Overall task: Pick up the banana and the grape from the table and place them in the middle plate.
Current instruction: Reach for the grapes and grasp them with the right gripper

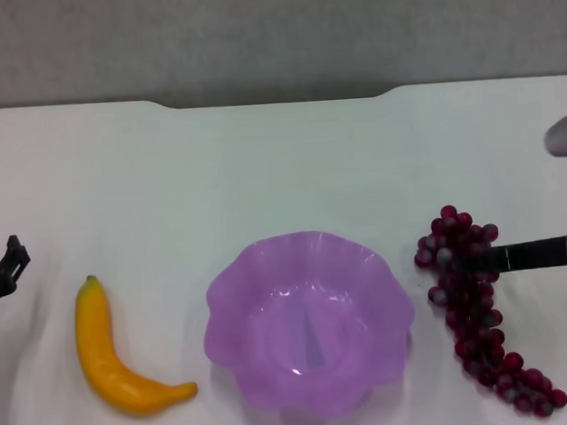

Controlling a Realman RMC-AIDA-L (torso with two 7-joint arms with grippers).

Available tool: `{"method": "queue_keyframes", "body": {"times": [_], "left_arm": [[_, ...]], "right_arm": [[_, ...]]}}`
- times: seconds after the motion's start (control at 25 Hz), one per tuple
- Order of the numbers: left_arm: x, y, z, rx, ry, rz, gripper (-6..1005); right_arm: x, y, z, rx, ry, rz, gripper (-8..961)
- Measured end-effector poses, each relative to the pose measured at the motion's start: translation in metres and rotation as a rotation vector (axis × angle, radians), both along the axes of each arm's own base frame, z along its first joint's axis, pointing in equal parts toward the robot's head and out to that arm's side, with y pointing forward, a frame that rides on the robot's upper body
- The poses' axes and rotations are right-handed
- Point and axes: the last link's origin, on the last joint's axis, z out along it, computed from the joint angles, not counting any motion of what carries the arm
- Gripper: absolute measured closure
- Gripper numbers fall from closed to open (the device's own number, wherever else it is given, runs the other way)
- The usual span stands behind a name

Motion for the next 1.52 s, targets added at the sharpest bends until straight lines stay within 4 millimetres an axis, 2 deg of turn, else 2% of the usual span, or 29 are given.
{"method": "queue_keyframes", "body": {"times": [0.36, 0.76, 1.28, 1.52], "left_arm": [[0.003, 0.002, -0.003, -0.015, -0.001, -0.008, 99], [0.002, 0.002, -0.003, -0.019, 0.001, -0.003, 99], [0.004, 0.003, -0.004, -0.021, -0.002, -0.008, 100], [0.003, 0.001, -0.005, -0.022, -0.002, -0.003, 100]], "right_arm": [[-0.005, 0.005, -0.021, -0.037, -0.014, 0.034, 61], [0.006, 0.007, -0.029, -0.053, -0.045, 0.014, 64], [0.005, 0.007, -0.037, -0.049, -0.079, 0.062, 70], [0.003, 0.009, -0.040, -0.050, -0.114, 0.114, 175]]}}
